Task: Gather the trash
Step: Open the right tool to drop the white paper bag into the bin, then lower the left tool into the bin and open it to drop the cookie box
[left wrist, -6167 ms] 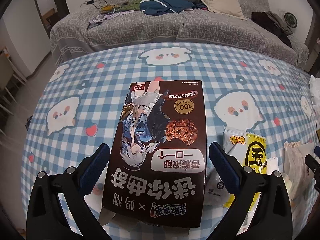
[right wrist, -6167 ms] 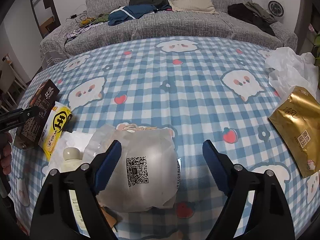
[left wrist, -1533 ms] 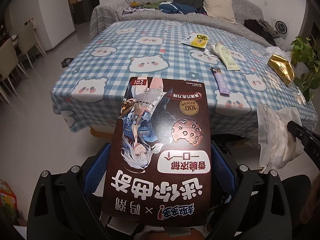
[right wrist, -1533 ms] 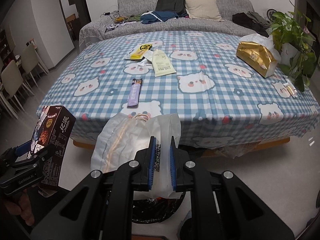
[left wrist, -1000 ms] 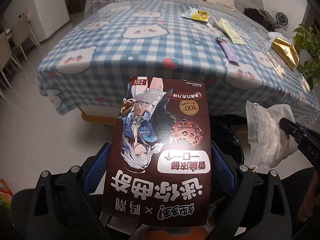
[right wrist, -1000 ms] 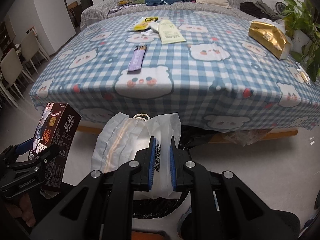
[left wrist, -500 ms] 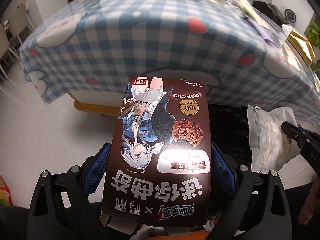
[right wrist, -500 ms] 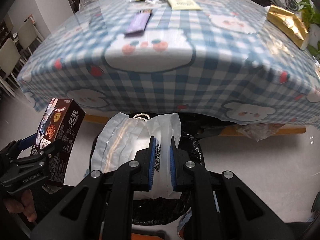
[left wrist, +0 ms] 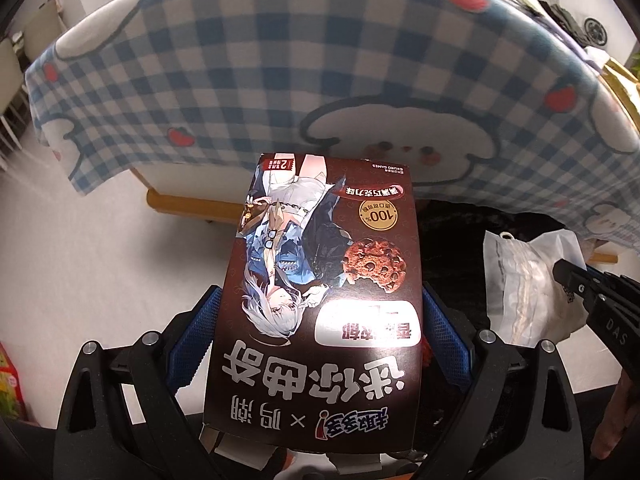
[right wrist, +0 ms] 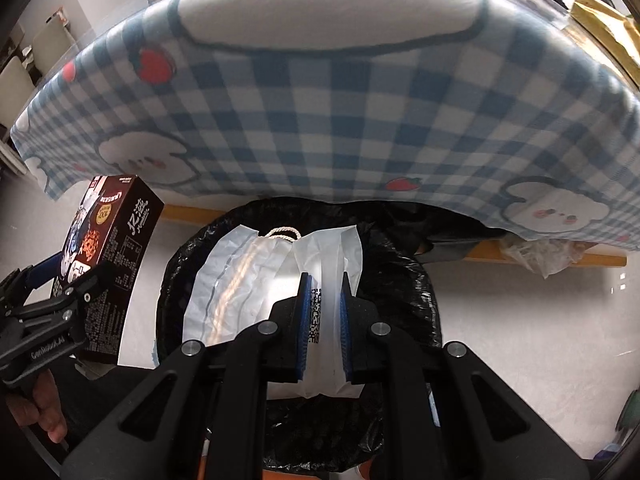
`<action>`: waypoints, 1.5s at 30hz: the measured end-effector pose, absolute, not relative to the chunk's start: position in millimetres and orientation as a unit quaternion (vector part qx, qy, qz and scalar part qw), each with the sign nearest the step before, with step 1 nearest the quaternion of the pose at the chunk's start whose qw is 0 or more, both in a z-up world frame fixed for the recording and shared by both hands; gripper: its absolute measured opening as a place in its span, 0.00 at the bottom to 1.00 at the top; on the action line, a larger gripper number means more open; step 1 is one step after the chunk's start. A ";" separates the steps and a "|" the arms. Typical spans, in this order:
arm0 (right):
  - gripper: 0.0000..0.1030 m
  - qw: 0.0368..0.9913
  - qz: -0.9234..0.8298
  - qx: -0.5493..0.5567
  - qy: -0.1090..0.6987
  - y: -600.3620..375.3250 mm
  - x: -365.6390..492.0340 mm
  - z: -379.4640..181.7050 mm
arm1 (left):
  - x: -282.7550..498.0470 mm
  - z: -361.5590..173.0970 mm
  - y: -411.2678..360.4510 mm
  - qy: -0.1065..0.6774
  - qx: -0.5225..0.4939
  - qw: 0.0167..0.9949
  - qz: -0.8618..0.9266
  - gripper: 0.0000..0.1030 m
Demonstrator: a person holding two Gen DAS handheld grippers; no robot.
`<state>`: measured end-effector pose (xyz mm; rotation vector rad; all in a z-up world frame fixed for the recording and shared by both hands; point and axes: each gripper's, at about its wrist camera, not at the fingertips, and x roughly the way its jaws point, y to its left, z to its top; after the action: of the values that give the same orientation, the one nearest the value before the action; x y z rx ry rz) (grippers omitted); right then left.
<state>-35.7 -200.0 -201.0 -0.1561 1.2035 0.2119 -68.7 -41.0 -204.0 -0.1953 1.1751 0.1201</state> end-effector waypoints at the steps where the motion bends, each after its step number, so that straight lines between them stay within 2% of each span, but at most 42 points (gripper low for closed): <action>1: 0.17 0.815 0.103 -0.077 0.565 -198.0 -34.3 -201.6 | -68.8 -204.5 -39.2 0.553 -0.093 0.826 0.058 0.89; 4: 0.28 0.819 0.107 -0.083 0.558 -193.2 -35.3 -198.8 | -69.5 -202.6 -40.1 0.553 -0.091 0.826 0.057 0.89; 6: 0.41 0.822 0.107 -0.081 0.554 -193.4 -35.5 -196.7 | -69.5 -202.3 -41.4 0.553 -0.089 0.826 0.056 0.89; 10: 0.57 0.830 0.105 -0.081 0.542 -197.4 -38.1 -188.3 | -68.7 -203.9 -41.1 0.552 -0.084 0.828 0.051 0.89; 12: 0.72 0.837 0.101 -0.081 0.532 -203.5 -40.1 -182.5 | -69.2 -203.6 -37.7 0.551 -0.085 0.829 0.046 0.89; 18: 0.89 0.853 0.081 -0.075 0.510 -228.7 -44.1 -173.6 | -68.5 -204.5 -41.0 0.551 -0.076 0.831 0.024 0.89; 26: 0.93 0.853 0.055 -0.052 0.516 -264.8 -44.2 -178.8 | -67.0 -202.9 -46.7 0.553 -0.060 0.831 0.008 0.89; 45: 0.93 0.857 0.014 -0.061 0.512 -300.5 -47.9 -177.7 | -62.1 -216.7 -56.3 0.561 -0.035 0.827 -0.006 0.90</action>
<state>-47.9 -300.5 -177.7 -0.1292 1.0765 0.0287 -62.1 -56.3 -216.7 -0.0742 1.1919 -0.0136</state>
